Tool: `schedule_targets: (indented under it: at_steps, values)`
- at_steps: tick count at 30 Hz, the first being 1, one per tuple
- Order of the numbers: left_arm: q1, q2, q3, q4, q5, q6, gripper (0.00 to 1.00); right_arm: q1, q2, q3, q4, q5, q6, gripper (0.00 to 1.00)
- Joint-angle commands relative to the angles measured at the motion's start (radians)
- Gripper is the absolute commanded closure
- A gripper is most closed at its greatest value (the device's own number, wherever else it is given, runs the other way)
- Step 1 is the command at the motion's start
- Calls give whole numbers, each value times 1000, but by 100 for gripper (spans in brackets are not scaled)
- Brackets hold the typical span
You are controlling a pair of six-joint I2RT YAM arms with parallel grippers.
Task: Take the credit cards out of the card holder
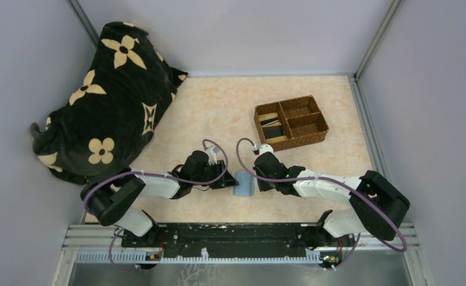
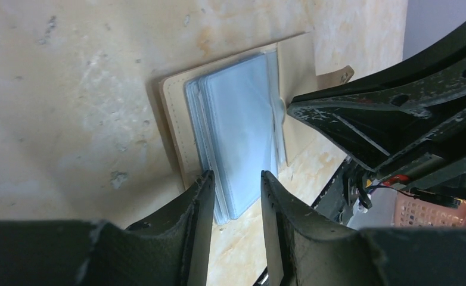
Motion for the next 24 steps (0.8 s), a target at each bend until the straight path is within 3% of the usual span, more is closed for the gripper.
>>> schedule_targets:
  at_steps: [1,12,24]
  values:
    - [-27,17,50,34,32,-12,60,-6,14,-10,62,-10,19,100]
    - [-58,30,104,46,44,-31,60,-6,34,-23,84,-17,31,100]
    - [-101,137,173,98,80,-32,61,-15,-207,-17,-77,65,77,100]
